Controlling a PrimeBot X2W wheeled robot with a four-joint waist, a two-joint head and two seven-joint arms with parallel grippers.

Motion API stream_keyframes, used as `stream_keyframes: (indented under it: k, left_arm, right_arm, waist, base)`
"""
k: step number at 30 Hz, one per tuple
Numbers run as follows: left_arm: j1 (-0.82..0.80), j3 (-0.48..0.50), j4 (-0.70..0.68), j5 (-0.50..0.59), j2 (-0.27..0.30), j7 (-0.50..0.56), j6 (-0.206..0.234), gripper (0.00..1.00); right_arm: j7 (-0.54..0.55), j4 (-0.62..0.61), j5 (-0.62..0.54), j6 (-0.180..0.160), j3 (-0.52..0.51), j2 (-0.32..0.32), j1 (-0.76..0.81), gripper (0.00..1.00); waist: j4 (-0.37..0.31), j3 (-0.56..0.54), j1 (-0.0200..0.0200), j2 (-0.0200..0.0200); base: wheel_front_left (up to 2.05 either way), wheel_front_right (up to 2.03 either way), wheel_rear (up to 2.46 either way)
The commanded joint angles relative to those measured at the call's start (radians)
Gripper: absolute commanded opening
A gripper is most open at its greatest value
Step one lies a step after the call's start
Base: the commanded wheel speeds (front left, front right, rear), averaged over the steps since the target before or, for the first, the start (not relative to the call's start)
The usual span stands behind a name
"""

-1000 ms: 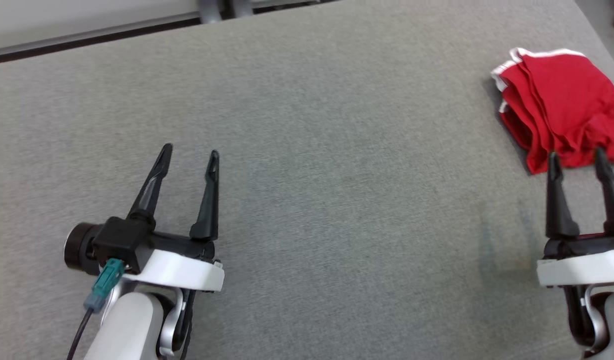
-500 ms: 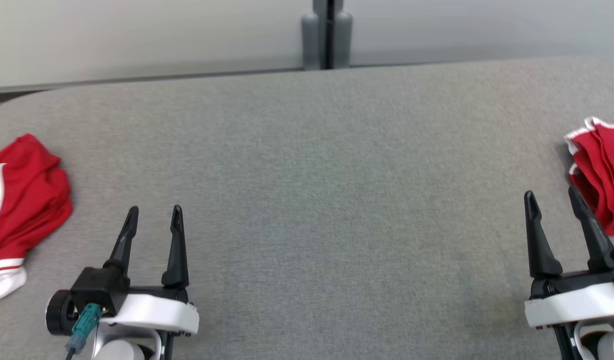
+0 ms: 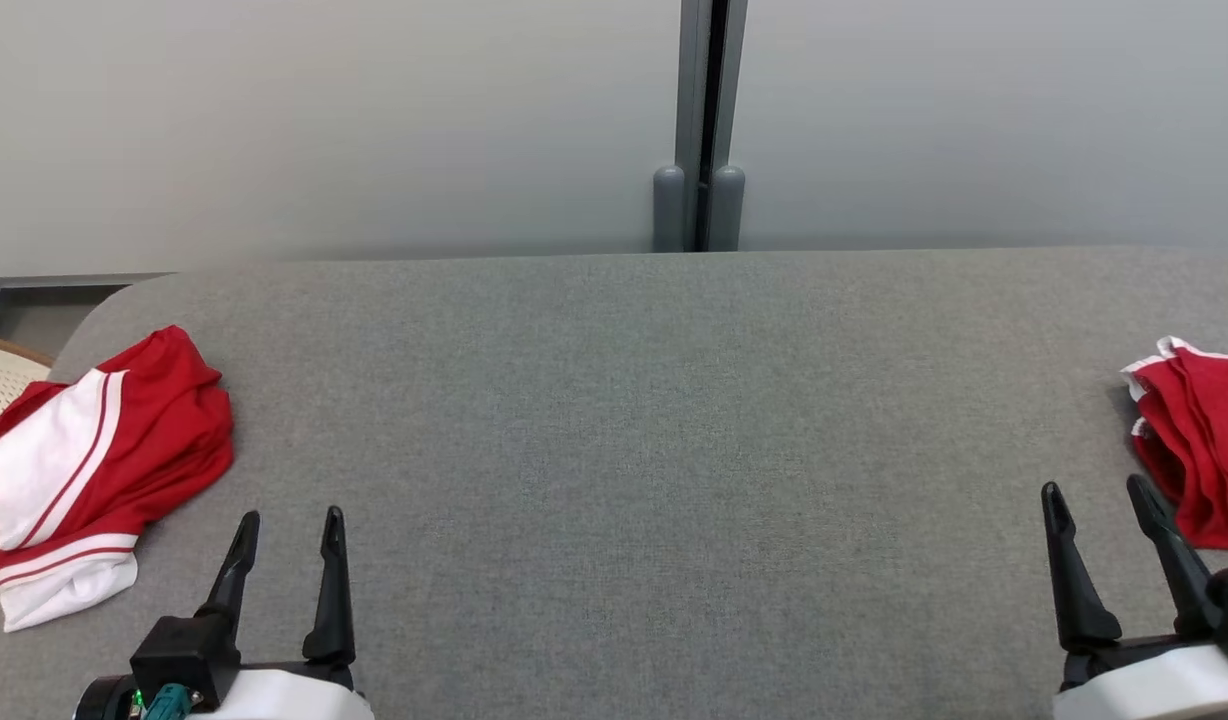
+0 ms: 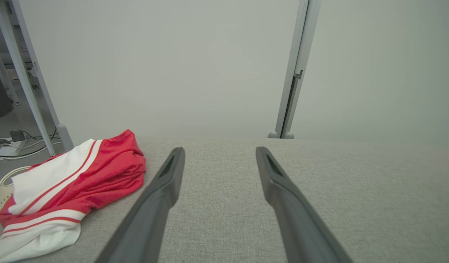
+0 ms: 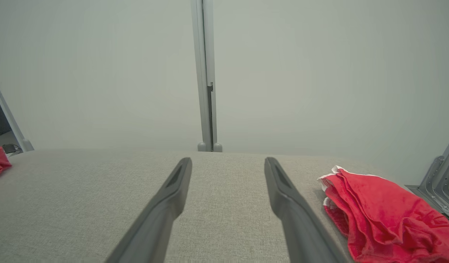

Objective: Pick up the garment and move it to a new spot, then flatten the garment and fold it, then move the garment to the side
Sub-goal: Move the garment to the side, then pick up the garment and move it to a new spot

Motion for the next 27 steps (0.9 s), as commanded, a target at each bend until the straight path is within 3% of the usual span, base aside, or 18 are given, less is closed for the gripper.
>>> stream_keyframes:
  k: [1,27]
  left_arm:
    - [0.013,0.003,-0.006,-0.003,0.010,0.003,0.008,1.00]
    - [0.025,-0.015,-0.035,-0.010,0.030,0.034,0.027,1.00]
  right_arm:
    - [0.011,-0.011,-0.004,-0.001,0.000,-0.001,0.017,1.00]
    - [0.032,-0.030,0.001,-0.001,-0.008,0.014,0.027,1.00]
  waist:
    - [-0.001,-0.013,0.0000,-0.0001]
    - [-0.019,-0.036,0.0000,-0.0001]
  base:
    - [0.00,0.00,0.00]
    - [0.00,0.00,0.00]
